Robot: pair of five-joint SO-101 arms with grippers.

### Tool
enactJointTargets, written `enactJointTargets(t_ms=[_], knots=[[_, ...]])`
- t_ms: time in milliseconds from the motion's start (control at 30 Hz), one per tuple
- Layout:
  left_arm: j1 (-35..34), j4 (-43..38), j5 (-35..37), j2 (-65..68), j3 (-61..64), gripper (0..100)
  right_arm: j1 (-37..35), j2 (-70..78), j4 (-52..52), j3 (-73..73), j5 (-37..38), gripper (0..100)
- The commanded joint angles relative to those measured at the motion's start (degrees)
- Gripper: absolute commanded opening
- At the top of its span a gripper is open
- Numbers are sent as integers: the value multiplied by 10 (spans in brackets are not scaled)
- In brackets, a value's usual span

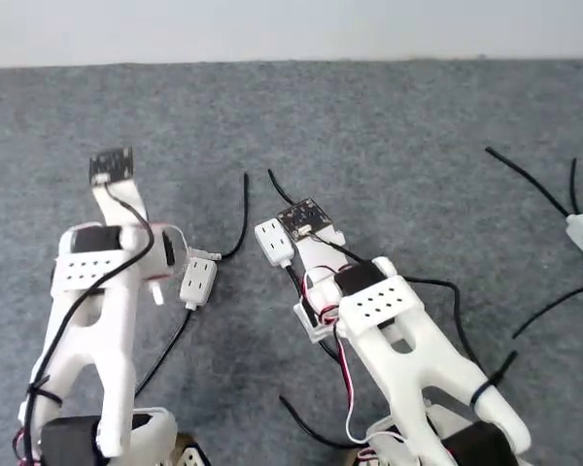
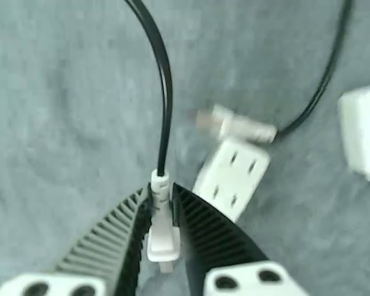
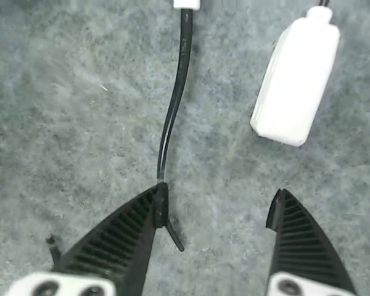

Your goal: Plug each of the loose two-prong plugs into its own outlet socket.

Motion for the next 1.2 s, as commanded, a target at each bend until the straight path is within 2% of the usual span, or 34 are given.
enactJointTargets(t_ms=[0,300,533,700,800,933,1167], knots=[[-1,-28,-39,-10,-102,11,19,-1,-51,16,-2,263],[3,4,-40,-11,-300,11,22,-1,-55,17,-3,263],[2,171,-41,-11,-543,11,22,-1,-55,17,-3,263],[0,274,-43,-11,-654,11,22,-1,-54,17,-3,263],[1,349,-74,-11,-727,11,22,-1,-54,17,-3,263],[4,348,-84,-55,-760,11,22,-1,-52,17,-3,263],[38,348,-86,-222,-733,11,22,-1,-54,17,-3,263]])
